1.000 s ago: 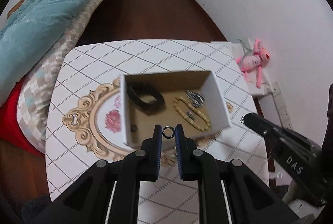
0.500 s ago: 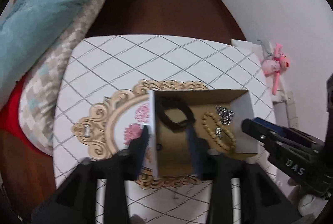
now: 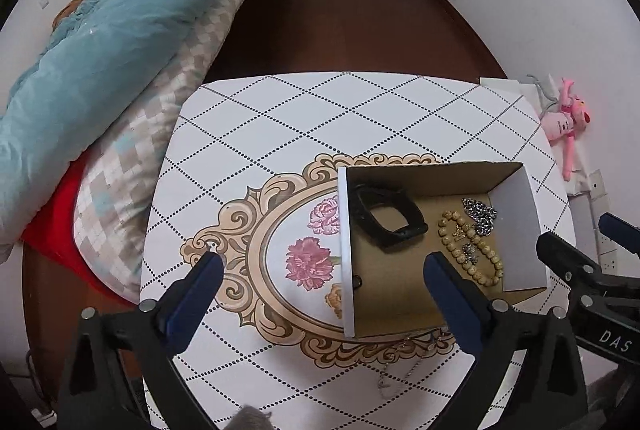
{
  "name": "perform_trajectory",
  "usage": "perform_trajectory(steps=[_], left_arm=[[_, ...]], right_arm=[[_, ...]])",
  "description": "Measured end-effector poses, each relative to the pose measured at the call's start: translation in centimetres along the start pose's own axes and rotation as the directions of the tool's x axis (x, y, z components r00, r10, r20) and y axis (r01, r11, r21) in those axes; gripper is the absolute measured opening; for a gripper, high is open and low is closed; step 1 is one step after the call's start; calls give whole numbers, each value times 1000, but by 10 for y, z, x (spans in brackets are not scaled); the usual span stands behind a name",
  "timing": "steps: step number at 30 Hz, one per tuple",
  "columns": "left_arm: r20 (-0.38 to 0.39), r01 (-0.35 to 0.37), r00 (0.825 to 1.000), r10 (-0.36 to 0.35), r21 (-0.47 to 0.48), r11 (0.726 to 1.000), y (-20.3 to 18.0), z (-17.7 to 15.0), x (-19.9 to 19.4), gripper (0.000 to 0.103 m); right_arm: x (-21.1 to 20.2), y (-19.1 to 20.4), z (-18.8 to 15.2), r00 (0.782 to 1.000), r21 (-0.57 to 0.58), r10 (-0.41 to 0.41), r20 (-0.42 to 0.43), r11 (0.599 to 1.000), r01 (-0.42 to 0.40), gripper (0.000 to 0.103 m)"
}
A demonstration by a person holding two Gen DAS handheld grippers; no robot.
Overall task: Organize jewelry
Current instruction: 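Carry the earring and black ring into the box and open both tools, then lift the tools from the box and reach the right tool toward another small earring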
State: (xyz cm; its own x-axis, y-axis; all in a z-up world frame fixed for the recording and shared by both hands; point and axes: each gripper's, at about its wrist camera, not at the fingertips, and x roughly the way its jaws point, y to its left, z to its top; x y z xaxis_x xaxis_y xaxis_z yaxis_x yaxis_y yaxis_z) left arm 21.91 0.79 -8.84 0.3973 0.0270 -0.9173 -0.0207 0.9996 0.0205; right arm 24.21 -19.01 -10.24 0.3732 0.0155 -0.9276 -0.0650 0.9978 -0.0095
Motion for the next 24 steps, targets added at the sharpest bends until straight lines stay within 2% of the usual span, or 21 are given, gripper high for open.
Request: perform_trajectory(steps=[5, 15, 21, 24], left_arm=[[36, -6, 999, 7, -8, 1000, 3, 3, -15, 102], [119, 14, 993, -11, -26, 1000, 12, -2, -62, 102], [108, -7, 994, 8, -15, 1000, 12, -44, -59, 102], [51, -38, 998, 37, 21, 999, 9, -72, -34, 102]], right_arm=[[-15, 3, 0, 999, -3, -13, 32, 1000, 13, 103], [-61, 3, -14, 993, 21, 41, 111, 999, -44, 103], [-62, 0, -51, 991, 34, 82, 110, 996, -86, 103], [-40, -3, -79, 994, 54, 89, 69, 994, -93, 103]])
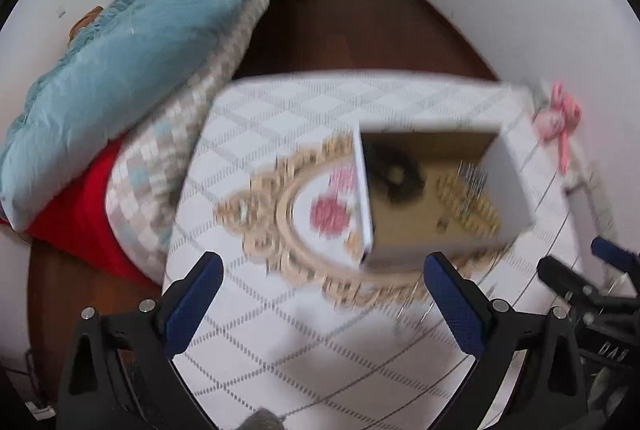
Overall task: Organize jewelry
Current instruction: 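Lift the tools from the box and reach the right tool toward another small earring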
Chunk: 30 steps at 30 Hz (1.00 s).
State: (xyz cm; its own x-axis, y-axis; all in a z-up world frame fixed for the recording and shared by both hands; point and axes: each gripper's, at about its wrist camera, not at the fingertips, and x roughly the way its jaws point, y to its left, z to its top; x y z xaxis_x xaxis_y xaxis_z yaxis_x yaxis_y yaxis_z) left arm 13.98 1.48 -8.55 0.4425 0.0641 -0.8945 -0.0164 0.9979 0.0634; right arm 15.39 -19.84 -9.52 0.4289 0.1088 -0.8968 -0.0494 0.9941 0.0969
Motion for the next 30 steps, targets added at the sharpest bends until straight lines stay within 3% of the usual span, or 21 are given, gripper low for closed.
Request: perform_trajectory(steps=[4, 6, 16, 19, 23, 30], left_arm=[[-114, 14, 993, -15, -6, 1000, -2, -27, 38, 102], [-150, 11, 989, -11, -3, 1000, -5, -36, 52, 102], [-200, 6, 980, -4, 9, 1000, -9, -51, 78, 102], [-197, 13, 980, -11, 10, 1000, -10, -50, 79, 102], [-186, 18, 982, -16, 12, 1000, -12, -46, 78, 102], [-148, 86, 986, -77, 49, 995, -37, -36, 75, 101]], right_arm=[[33, -5, -32, 997, 16, 21, -69, 1000, -20, 99], [47, -6, -41, 995, 14, 38, -90, 999, -37, 85], [88, 6, -54, 994, -32, 38, -104, 999, -41, 47], [90, 9, -54, 995, -45, 28, -97, 998, -32, 12], [89, 12, -58, 997, -75, 7, -81, 997, -13, 9], [67, -17, -60, 998, 50, 41, -46, 998, -39, 9]])
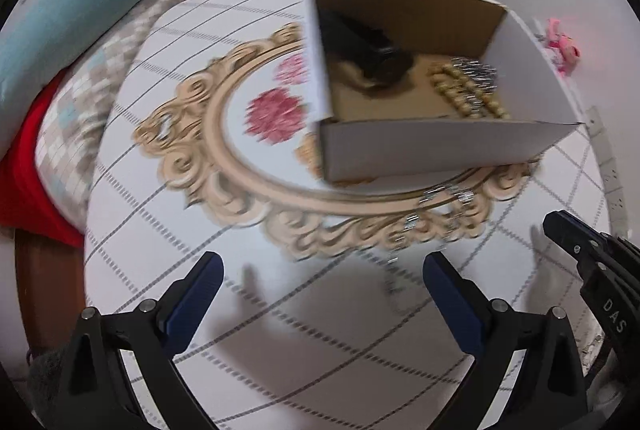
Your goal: Organize jewelry
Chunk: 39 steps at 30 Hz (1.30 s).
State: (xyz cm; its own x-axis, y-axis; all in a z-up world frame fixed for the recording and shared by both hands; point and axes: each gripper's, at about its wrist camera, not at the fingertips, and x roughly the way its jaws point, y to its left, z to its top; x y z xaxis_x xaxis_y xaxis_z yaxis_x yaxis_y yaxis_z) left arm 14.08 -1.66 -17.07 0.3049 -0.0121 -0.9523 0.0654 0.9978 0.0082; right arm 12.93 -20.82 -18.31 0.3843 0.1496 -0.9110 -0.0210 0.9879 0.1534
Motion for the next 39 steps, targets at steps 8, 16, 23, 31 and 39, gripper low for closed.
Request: perform_trajectory(steps=[8, 16, 23, 31, 39], left_arm=[[-13, 40, 999, -39, 110, 993, -36, 6, 19, 62], [-7, 120, 993, -120, 138, 983, -50, 9, 15, 4], [-3, 199, 980, -200, 75, 977, -33, 4, -2, 0], [42, 263, 964, -264, 26, 965, -8, -5, -41, 0], [22, 269, 963, -269, -33, 962, 4, -11, -21, 39]], right_arm=[[-18, -23, 3, 1000, 59, -14, 25, 998, 12, 9], [-24, -34, 1, 1000, 101, -15, 28, 995, 12, 9], [-34, -34, 1, 999, 115, -7, 50, 993, 1, 9], [-51, -32, 4, 996, 119, 25, 87, 992, -35, 9], [-50, -38, -1, 995, 150, 39, 87, 987, -52, 9]])
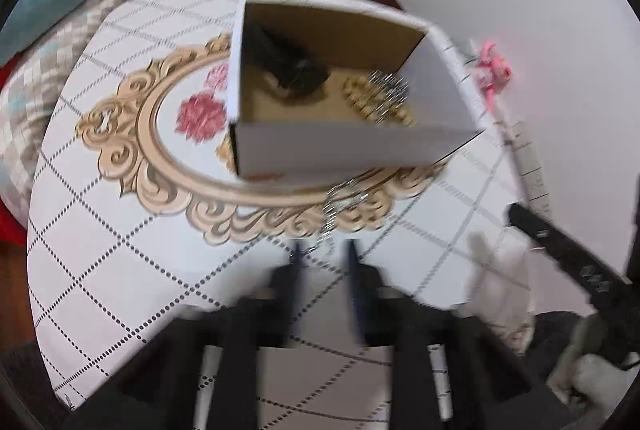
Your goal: Organize jewelry
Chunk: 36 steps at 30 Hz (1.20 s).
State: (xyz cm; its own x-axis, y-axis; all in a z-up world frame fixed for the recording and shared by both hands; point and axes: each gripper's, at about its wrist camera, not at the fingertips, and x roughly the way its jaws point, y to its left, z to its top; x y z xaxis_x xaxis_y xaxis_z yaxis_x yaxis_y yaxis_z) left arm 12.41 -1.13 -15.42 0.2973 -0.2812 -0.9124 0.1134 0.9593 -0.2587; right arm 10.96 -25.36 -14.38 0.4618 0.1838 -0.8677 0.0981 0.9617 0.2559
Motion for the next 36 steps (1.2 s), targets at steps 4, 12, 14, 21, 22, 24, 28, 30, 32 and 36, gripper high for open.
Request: perform_trajectory(steps=[4, 12, 14, 21, 22, 24, 28, 30, 32, 36], left_arm=[[-36, -39, 999, 39, 21, 999, -2, -10, 22, 49], [13, -184, 983, 185, 226, 957, -40, -19, 39, 47], [23, -172, 985, 172, 242, 955, -44, -16, 39, 6], [10, -86, 996, 85, 170, 982, -36, -4, 33, 0], [19, -75, 997, 73, 155, 985, -35, -4, 26, 0], [35, -42, 999, 38, 124, 991, -31, -4, 9, 0], [85, 15, 996, -23, 92, 996, -31, 0, -25, 0], [112, 34, 993, -44, 90, 995, -31, 5, -44, 0], [134, 48, 989, -61, 97, 994, -25, 9, -61, 0], [124, 84, 988, -95, 91, 992, -23, 21, -56, 2]], right_arm=[[2, -7, -5, 1000, 19, -8, -7, 1000, 8, 9], [11, -18, -7, 999, 39, -35, -24, 999, 36, 9], [13, -18, -9, 999, 40, -37, -29, 998, 38, 9], [13, -14, -12, 999, 29, -32, -32, 999, 33, 9], [11, -13, -12, 999, 29, -29, -29, 999, 30, 9], [7, -12, -11, 1000, 28, -21, -21, 999, 21, 9], [-2, -8, -6, 1000, 21, 3, -5, 1000, -3, 9], [-7, -4, -2, 1000, 18, 17, 5, 1000, -17, 9], [-12, -1, 2, 999, 14, 31, 17, 999, -31, 9], [-17, 5, 8, 998, 11, 46, 31, 999, -46, 9]])
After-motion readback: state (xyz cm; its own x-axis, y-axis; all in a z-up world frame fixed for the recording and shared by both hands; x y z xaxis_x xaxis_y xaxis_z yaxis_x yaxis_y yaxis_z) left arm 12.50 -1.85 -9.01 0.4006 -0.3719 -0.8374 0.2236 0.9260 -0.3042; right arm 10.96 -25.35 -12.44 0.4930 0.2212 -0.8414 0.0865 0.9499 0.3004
